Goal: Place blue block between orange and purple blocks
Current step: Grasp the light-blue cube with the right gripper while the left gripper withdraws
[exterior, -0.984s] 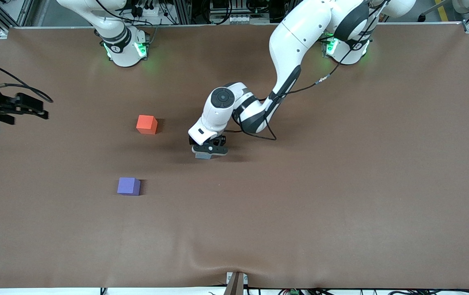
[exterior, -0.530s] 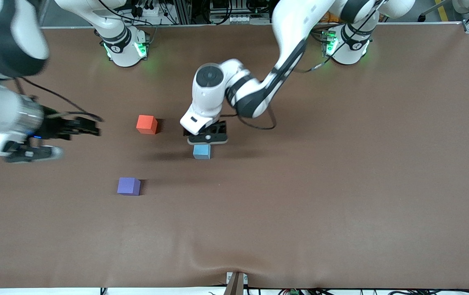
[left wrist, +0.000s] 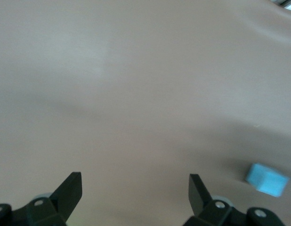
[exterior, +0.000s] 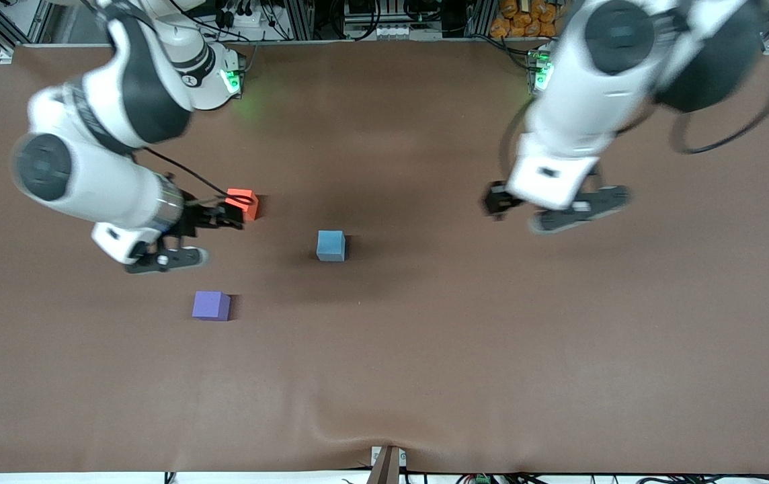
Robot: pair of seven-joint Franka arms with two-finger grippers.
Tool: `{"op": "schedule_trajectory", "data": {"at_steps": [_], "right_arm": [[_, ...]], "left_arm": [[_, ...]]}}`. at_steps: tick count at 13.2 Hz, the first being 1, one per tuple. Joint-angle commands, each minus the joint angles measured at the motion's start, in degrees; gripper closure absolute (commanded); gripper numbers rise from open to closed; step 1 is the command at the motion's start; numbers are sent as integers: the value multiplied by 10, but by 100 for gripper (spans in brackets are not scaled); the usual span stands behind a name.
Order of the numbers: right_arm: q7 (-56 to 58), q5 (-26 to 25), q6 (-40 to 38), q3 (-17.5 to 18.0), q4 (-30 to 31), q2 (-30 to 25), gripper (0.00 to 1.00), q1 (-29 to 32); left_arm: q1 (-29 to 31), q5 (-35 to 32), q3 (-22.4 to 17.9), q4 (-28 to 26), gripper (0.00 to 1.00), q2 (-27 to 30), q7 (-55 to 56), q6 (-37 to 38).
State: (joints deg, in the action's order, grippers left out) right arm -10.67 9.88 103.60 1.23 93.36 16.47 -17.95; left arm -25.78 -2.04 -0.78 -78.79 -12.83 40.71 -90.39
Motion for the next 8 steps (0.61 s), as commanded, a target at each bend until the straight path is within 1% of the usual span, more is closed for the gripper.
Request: {"op": "schedule_trajectory", "data": {"at_steps": [1, 2, 3, 4, 5, 8], "right_arm": [[-90, 4, 86, -5, 39, 28, 0, -65], [-139, -1, 106, -6, 39, 45, 0, -94], [-153, -24, 125, -6, 39, 66, 0, -107], [-155, -35, 140, -5, 39, 84, 0, -110], [-159, -35, 157, -6, 39, 104, 0, -122], [-160, -38, 217, -7, 39, 166, 0, -151]], "left_arm": [[68, -10, 10, -103, 0, 103, -103, 31], [88, -11, 10, -127, 0, 128, -127, 42], [121, -11, 10, -145, 0, 153, -164, 42], [150, -8, 11, -151, 0, 163, -209, 43], [166, -5, 11, -154, 0, 177, -233, 45], [173, -6, 7, -155, 0, 210, -240, 74]]}}
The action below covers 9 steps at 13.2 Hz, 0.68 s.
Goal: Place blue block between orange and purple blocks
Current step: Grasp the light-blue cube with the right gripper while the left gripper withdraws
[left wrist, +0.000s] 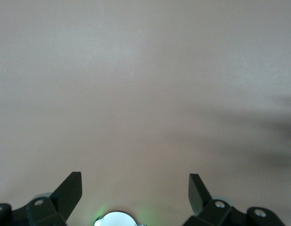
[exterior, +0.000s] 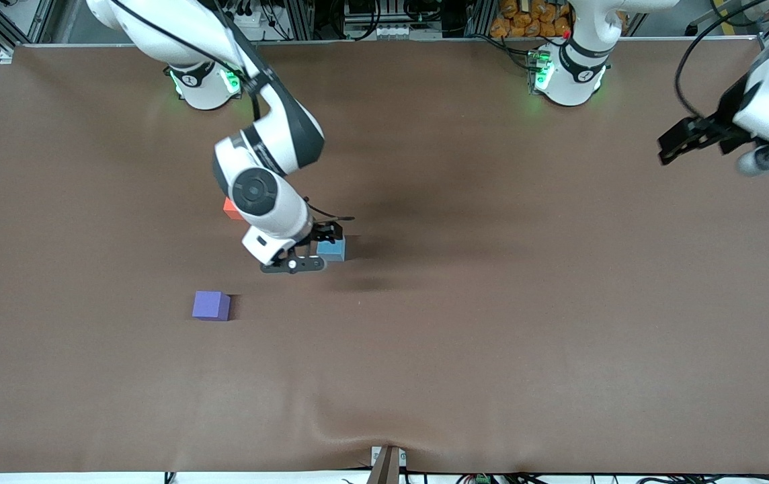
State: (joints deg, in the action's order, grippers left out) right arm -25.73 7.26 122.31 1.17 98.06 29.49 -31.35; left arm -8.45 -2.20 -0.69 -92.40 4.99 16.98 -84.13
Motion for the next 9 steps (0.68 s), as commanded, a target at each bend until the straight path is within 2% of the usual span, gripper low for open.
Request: {"op": "schedule_trajectory", "data": {"at_steps": [1, 6, 9], "right_arm": [[-8, -14, 42, -6, -8, 50, 0, -20], [-17, -19, 36, -6, -6, 58, 0, -27], [-21, -20, 40, -6, -5, 66, 0, -36]], "left_arm": [[0, -5, -2, -18, 0, 34, -20, 14], [26, -4, -4, -2, 0, 29, -103, 23], [40, -3, 3, 7, 0, 18, -113, 24]]}}
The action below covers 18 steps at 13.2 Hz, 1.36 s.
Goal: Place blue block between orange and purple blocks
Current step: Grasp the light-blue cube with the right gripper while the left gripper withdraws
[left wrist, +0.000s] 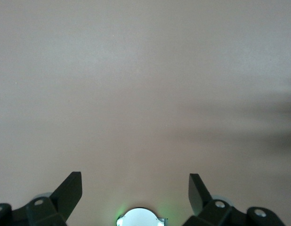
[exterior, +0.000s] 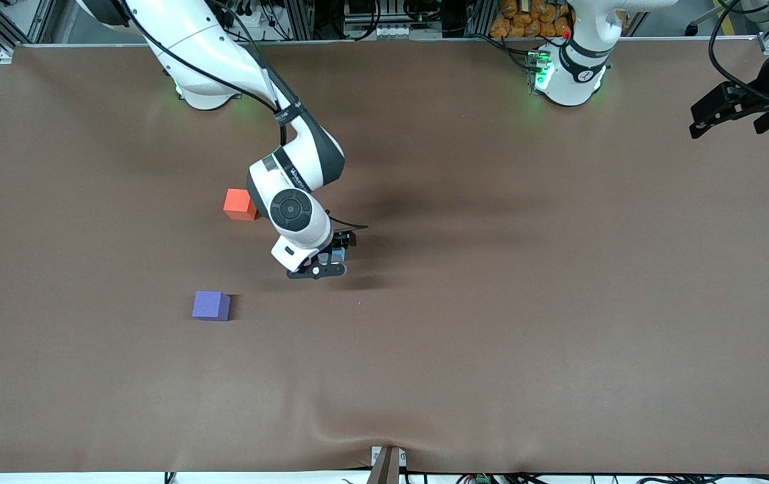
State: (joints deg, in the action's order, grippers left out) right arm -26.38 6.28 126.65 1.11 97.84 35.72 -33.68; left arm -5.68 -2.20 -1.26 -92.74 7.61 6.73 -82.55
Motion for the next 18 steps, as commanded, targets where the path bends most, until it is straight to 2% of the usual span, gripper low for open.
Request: {"op": "schedule_trajectory", "data": {"at_steps": [1, 2, 3, 4, 5, 6, 8, 9, 10, 11, 15, 18], "right_arm": [[-15, -10, -3, -6, -3, 5, 9, -17], [-15, -10, -5, -7, -3, 5, 20, -18], [-16, -10, -10, -7, -2, 5, 58, -17], [-25, -10, -17, -6, -3, 4, 78, -16], [-24, -11, -33, -7, -8, 1, 89, -15], [-19, -12, -52, -8, -15, -5, 94, -5], [19, -12, -171, -15, -54, -42, 100, 40], [58, -11, -242, -14, -79, -61, 100, 80], [77, -11, -273, -14, -85, -83, 100, 111], [86, -11, -278, -15, -78, -101, 100, 135], [147, -29, -257, -16, -41, -104, 100, 211], [147, -29, -172, -15, 31, -103, 100, 222]], "left_arm": [[17, -3, 19, 13, 0, -16, -10, 8], [17, -3, 25, 24, 0, -25, -8, 9], [20, -3, 33, 35, 0, -40, -7, 18], [21, -3, 34, 57, 0, -56, -7, 31], [20, -3, 34, 76, 0, -67, -7, 43], [20, -3, 32, 76, 0, -65, -7, 44], [21, -3, 33, 74, 0, -46, -5, 42], [21, -3, 33, 74, 0, -45, -5, 42], [22, -1, 32, 72, 0, -45, -5, 40], [22, 2, 32, 67, 0, -44, -5, 39], [21, 4, 33, 46, 0, -44, -5, 3], [21, 14, 34, 46, 0, -44, -5, -2]]}}
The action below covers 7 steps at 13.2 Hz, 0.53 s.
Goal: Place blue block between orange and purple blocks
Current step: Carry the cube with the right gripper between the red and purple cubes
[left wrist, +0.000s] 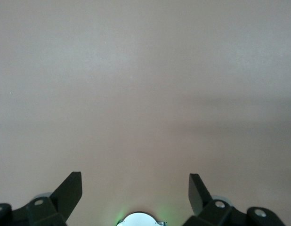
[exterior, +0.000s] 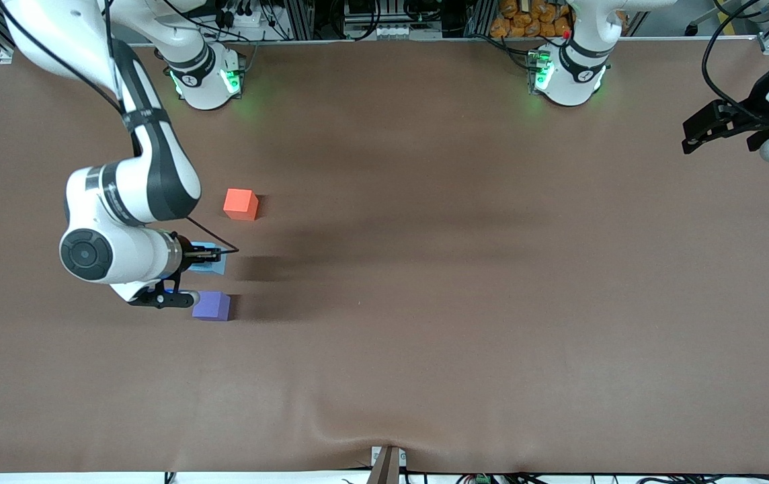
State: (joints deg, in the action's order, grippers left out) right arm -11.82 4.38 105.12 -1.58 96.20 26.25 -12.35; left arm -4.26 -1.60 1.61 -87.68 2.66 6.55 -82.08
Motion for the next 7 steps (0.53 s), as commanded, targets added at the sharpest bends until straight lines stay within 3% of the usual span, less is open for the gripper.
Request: {"op": "schedule_trajectory", "data": {"at_steps": [1, 4, 7], "right_arm": [[2, -10, 57, 12, 62, -8, 100, 11], [2, -10, 130, 12, 131, -13, 100, 7], [2, -10, 164, 12, 157, -10, 100, 8]], "left_arm": [[7, 8, 5, -5, 0, 5, -3, -7], [5, 8, 5, -6, 0, 1, -3, -9], [4, 8, 5, -9, 0, 5, -3, -9]]}}
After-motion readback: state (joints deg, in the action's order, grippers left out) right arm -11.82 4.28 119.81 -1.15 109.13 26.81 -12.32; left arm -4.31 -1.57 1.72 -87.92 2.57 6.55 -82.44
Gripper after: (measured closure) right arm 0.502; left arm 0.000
